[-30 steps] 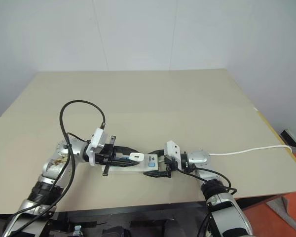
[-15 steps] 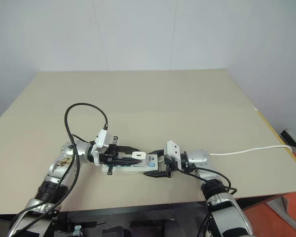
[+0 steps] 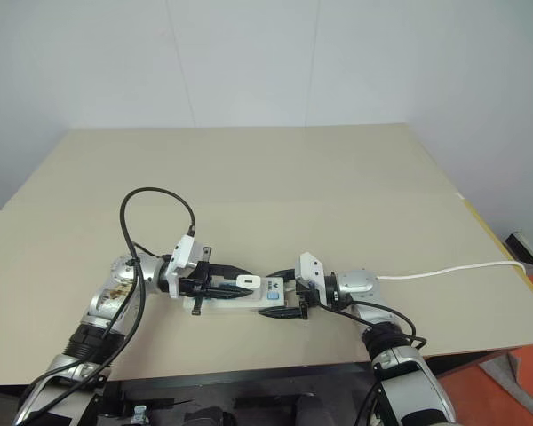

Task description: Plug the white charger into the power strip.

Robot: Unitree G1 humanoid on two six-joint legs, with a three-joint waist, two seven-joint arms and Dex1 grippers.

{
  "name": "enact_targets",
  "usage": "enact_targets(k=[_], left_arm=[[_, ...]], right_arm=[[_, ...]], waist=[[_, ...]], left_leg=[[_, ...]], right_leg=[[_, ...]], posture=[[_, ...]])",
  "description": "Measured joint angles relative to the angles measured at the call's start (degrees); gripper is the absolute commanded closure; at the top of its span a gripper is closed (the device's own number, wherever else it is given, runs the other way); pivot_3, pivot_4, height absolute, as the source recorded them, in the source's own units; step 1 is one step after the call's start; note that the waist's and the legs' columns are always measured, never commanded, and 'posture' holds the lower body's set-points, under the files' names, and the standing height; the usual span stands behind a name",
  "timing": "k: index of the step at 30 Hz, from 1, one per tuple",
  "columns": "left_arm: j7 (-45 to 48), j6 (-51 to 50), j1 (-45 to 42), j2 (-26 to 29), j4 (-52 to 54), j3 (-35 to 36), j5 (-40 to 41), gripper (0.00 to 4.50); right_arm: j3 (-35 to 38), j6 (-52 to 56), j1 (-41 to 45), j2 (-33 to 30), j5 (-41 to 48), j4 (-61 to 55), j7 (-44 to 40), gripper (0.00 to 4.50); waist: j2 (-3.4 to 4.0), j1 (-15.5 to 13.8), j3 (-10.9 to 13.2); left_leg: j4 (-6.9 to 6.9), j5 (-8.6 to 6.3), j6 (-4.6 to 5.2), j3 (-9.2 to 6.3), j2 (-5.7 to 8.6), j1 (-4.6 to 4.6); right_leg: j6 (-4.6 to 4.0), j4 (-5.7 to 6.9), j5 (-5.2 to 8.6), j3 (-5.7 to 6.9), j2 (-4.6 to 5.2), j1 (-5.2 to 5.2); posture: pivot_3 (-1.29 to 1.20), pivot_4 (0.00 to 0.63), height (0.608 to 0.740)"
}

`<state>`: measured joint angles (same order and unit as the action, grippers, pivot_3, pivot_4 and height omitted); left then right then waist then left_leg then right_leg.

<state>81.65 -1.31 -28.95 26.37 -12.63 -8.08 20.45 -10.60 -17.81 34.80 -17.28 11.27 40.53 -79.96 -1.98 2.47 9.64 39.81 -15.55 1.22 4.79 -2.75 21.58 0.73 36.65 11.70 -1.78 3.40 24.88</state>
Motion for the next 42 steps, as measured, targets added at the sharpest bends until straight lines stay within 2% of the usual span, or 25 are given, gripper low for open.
enact_targets(k=[36,42], left_arm=[[-4.36,0.27,2.64,0.85,0.98,-1.24,-0.49,3.51],[-4.28,-2.85,3.42,2.39,0.56,-2.0,-1.45,1.6]], right_arm=[[-0.06,0.68,0.05,0.0,-0.24,-0.07,0.34,1.06],[0.01,0.71,0.0,-0.17,-0.36,-0.07,0.09,1.06]], waist=[[-0.01,-0.01,-0.01],[-0.01,-0.05,-0.01]], left_leg=[[-0.09,-0.03,0.03,0.01,-0.02,-0.24],[-0.15,-0.04,0.04,0.01,-0.05,-0.29]], right_leg=[[0.0,-0.11,0.01,-0.01,0.01,-0.23],[0.01,-0.29,0.01,0.04,0.0,-0.31]], posture=[[0.0,0.15,0.74],[0.0,0.15,0.74]])
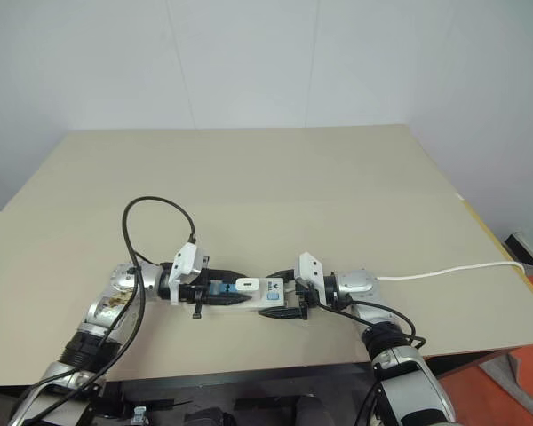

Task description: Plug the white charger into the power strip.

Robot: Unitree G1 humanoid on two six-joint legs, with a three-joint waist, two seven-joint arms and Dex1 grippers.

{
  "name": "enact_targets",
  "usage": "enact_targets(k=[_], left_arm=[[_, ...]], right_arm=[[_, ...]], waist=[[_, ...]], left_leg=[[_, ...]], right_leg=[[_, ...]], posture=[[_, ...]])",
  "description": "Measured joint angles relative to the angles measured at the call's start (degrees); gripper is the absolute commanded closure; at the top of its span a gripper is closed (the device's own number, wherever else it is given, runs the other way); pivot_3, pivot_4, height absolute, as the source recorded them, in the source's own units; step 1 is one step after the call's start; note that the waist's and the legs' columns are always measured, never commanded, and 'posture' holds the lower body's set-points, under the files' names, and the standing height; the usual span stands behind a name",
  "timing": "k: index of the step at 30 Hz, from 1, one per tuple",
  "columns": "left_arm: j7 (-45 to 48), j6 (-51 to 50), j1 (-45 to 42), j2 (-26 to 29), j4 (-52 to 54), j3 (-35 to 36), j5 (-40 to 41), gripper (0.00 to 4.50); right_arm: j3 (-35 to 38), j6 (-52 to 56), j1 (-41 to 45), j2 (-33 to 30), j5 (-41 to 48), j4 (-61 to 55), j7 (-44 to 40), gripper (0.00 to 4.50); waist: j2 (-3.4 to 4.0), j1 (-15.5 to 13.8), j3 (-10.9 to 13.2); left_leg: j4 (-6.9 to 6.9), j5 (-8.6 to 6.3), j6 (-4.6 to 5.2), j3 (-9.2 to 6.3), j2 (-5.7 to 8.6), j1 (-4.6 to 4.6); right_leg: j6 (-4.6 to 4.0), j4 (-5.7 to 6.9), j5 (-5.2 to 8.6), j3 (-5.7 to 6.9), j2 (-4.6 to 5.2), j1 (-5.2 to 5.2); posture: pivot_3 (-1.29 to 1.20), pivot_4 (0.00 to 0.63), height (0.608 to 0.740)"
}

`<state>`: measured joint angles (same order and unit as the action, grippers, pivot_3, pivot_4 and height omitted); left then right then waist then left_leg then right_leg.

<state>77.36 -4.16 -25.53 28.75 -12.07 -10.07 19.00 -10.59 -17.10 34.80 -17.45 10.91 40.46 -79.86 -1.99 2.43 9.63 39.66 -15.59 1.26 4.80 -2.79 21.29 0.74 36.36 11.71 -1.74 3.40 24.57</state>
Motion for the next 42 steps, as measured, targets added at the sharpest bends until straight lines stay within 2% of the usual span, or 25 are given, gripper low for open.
enact_targets(k=[5,13,17,20,26,33,36,42], left_arm=[[-0.34,-2.12,-0.27,-0.33,0.04,0.16,1.25,0.03],[0.92,-4.72,-4.33,0.7,2.77,3.74,6.13,0.01],[5.47,-7.63,-10.58,6.55,3.16,7.11,9.85,0.01],[8.14,-8.3,-12.46,9.84,2.92,9.45,10.61,0.0],[9.49,-7.97,-12.47,10.19,0.83,9.94,10.38,0.0],[9.36,-5.66,-12.42,9.72,-0.7,10.0,10.07,0.0],[9.5,-4.61,-12.37,9.75,-2.91,10.11,9.32,0.0],[10.04,-4.03,-11.67,11.43,-4.7,10.63,8.68,0.0]], right_arm=[[0.01,0.05,-0.01,0.02,0.0,-0.02,0.0,1.06],[0.03,0.11,-0.01,0.03,0.0,-0.03,0.03,1.06],[-0.01,0.15,-0.05,0.15,-0.01,-0.17,-0.01,1.06],[0.02,0.58,-0.05,0.02,0.03,-0.28,-0.17,0.11],[0.01,2.75,-0.39,-0.96,0.25,-2.06,-0.74,0.05],[1.26,5.88,-4.92,-6.99,1.41,-10.44,-0.15,0.05],[3.66,8.19,-8.28,-11.46,3.04,-17.1,0.54,0.05],[10.07,13.59,-15.31,-19.72,7.9,-29.71,1.74,0.05]], waist=[[0.0,0.02,0.0],[0.0,0.02,0.0],[0.0,0.16,0.0],[0.0,0.13,0.0],[0.0,-0.08,0.01],[0.01,-0.96,0.03],[0.01,-1.47,0.04],[0.0,-1.54,0.04]], left_leg=[[-0.01,-0.04,0.05,0.0,-0.01,0.01],[-0.01,-0.05,0.04,0.0,-0.02,0.01],[-0.06,-0.05,0.04,0.01,-0.02,0.0],[-0.06,-0.07,0.05,0.03,0.0,0.0],[-0.05,-0.07,0.05,0.04,0.0,0.05],[0.03,-0.08,0.07,0.06,0.03,0.56],[0.08,-0.07,0.07,0.06,0.03,0.88],[0.08,-0.08,0.07,0.08,0.04,0.91]], right_leg=[[0.01,-0.17,-0.01,0.0,0.0,-0.07],[0.01,-0.18,-0.01,0.0,0.0,-0.07],[0.02,-0.24,-0.01,0.0,-0.02,-0.07],[0.02,-0.27,-0.01,0.0,0.0,-0.1],[0.03,-0.27,-0.01,0.02,0.0,-0.08],[0.06,-0.27,-0.03,0.04,0.04,0.35],[0.05,-0.21,-0.04,0.04,0.01,0.67],[0.07,-0.28,-0.04,0.04,0.02,0.67]], posture=[[0.0,0.15,0.74],[0.0,0.15,0.74],[0.0,0.15,0.74],[0.0,0.15,0.74],[0.0,0.15,0.74],[0.0,0.15,0.74],[0.0,0.15,0.74],[0.0,0.15,0.74]])
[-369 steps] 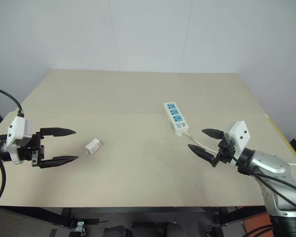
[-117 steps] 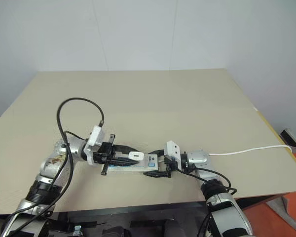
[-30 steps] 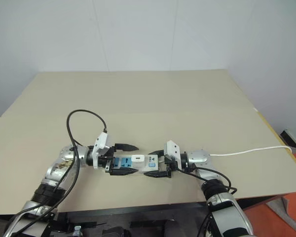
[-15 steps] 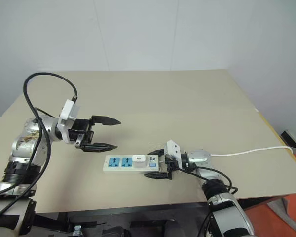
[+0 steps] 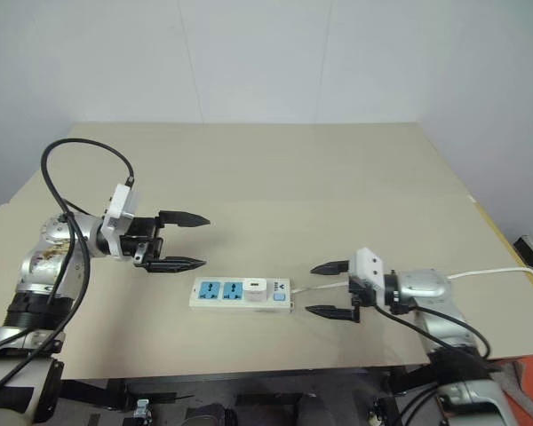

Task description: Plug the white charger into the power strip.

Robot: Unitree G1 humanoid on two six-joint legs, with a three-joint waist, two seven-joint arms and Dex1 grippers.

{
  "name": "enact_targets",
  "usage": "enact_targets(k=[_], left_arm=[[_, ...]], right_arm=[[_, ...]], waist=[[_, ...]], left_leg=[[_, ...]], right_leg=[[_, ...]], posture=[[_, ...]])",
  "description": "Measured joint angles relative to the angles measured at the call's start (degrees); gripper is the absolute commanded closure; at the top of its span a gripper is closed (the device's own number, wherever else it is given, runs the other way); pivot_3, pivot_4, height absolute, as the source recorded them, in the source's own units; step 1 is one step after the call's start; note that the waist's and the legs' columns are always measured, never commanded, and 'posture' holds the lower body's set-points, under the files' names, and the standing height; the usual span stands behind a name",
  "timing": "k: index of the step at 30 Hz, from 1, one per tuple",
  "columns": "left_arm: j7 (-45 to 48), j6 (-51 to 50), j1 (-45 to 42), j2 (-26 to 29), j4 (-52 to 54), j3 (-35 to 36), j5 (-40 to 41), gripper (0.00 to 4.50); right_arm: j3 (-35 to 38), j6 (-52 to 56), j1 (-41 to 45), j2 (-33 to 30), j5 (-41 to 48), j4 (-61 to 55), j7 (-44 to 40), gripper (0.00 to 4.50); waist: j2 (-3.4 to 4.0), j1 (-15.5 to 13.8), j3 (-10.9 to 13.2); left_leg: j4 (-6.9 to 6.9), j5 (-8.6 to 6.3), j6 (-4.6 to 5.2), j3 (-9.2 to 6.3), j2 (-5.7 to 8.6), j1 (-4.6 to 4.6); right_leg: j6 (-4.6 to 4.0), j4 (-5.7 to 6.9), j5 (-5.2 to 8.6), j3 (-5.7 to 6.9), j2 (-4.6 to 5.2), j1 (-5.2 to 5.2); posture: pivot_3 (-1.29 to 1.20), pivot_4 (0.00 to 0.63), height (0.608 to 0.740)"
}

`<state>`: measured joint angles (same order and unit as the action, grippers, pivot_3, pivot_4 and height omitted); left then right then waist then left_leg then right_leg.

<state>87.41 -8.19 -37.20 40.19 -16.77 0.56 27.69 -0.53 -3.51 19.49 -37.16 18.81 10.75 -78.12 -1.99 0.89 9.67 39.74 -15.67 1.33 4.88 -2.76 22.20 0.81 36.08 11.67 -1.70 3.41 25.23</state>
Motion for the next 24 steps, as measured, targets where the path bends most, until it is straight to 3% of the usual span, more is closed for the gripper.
enact_targets(k=[7,13,24], left_arm=[[1.64,-0.44,5.07,6.41,0.2,2.86,-0.05,0.0],[3.43,-0.63,8.13,10.63,-0.27,4.83,-0.1,0.0],[3.62,-0.93,9.56,12.13,0.12,6.43,0.0,0.0]], right_arm=[[9.74,4.45,-7.58,-8.54,5.12,-7.35,1.71,0.05],[14.42,6.6,-11.83,-11.64,7.29,-10.73,2.68,0.05],[15.17,6.73,-12.59,-11.81,7.36,-11.45,3.46,0.05]], waist=[[-0.01,-0.06,0.01],[-0.01,-0.13,0.01],[-0.01,-0.2,0.01]], left_leg=[[0.01,0.0,0.0,0.01,-0.02,-0.02],[-0.01,-0.01,0.01,0.03,-0.03,-0.03],[0.0,-0.01,0.02,0.05,-0.02,-0.02]], right_leg=[[0.03,-0.01,0.01,0.01,0.0,-0.02],[0.23,-0.06,0.14,0.0,0.01,-0.04],[0.16,-0.06,0.09,0.0,0.01,-0.04]], posture=[[0.0,0.15,0.74],[0.0,0.15,0.74],[0.0,0.15,0.74]])
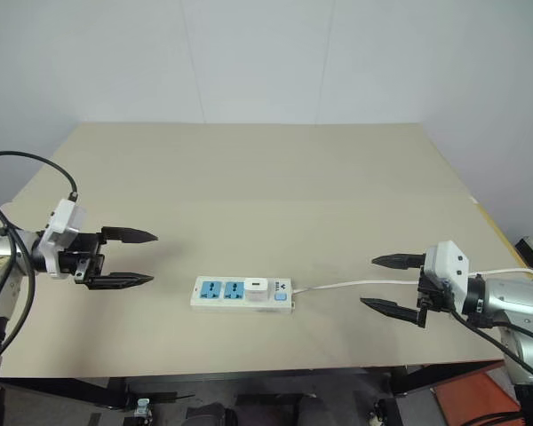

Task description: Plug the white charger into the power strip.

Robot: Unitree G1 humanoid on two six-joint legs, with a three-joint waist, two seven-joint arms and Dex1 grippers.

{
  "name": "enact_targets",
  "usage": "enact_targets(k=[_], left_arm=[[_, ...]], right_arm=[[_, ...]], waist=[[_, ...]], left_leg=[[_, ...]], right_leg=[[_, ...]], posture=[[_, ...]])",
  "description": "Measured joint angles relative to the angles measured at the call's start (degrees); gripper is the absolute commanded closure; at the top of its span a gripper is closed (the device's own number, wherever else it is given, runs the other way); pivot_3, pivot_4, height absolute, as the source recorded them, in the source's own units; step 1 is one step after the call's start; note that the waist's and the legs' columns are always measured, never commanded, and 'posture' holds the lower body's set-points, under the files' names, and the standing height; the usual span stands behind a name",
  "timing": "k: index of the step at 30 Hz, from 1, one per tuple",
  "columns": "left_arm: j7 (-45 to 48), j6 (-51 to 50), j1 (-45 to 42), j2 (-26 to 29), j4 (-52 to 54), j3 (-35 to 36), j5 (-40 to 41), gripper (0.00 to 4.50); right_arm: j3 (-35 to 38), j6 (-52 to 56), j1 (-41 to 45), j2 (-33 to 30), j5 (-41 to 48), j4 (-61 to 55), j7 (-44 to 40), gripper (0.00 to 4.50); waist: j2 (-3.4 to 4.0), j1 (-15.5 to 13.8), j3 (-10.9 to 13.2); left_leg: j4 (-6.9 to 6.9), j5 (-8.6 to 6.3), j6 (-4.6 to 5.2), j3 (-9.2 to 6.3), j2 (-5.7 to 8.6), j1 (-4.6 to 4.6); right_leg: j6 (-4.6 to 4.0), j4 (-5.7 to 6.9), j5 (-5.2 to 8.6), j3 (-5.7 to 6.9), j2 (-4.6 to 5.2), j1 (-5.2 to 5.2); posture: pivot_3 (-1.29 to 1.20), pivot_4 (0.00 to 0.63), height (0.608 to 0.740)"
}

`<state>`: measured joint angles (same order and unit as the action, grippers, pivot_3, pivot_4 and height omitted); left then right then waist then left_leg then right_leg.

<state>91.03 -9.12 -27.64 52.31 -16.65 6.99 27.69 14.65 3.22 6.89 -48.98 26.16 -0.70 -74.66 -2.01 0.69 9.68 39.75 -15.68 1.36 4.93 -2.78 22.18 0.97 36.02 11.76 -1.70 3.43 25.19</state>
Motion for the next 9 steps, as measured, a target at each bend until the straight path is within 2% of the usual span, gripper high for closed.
enact_targets(k=[9], left_arm=[[-0.31,-1.28,0.59,-0.01,1.2,0.0,0.71,0.0]], right_arm=[[-0.12,0.04,0.9,0.0,0.0,0.0,0.06,0.05]], waist=[[0.0,0.01,0.0]], left_leg=[[0.0,0.0,0.0,0.01,0.0,-0.01]], right_leg=[[0.0,0.01,0.0,0.0,0.0,0.0]], posture=[[0.0,0.15,0.74]])
